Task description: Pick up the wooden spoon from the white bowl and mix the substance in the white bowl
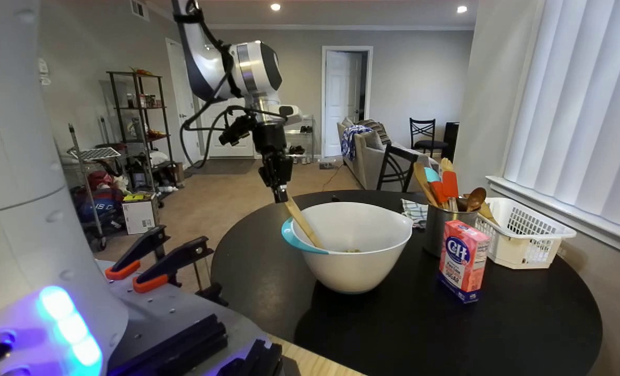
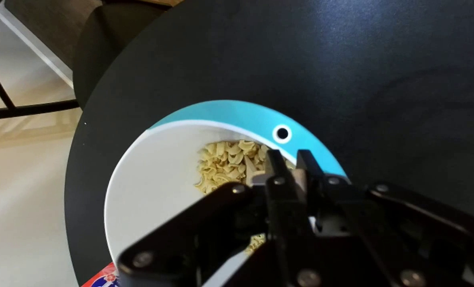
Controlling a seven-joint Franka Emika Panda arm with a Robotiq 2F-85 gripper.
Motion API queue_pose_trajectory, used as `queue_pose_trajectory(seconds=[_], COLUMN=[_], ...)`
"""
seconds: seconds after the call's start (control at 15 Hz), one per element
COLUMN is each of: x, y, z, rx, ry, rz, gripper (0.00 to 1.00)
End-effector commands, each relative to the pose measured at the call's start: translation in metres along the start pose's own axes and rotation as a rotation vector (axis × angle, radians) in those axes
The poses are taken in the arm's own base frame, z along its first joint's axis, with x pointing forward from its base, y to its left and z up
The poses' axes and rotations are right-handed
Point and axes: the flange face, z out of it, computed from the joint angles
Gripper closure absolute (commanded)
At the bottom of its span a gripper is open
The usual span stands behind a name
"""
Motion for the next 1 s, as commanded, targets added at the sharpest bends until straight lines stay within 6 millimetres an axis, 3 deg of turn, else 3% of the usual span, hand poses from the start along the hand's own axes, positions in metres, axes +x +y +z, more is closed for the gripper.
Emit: queue_pose_trajectory(seconds=[0.0, 0.33, 0.93], x=[0.007, 0.016, 0.023], y=[-0.018, -0.023, -0.009], z=[-0.002, -0.025, -0.016], rx=[0.141, 0.258, 0.297], ry=[0.001, 0.048, 0.05], rz=[-0.063, 0.013, 0.187], gripper=[0.97, 0.97, 0.97])
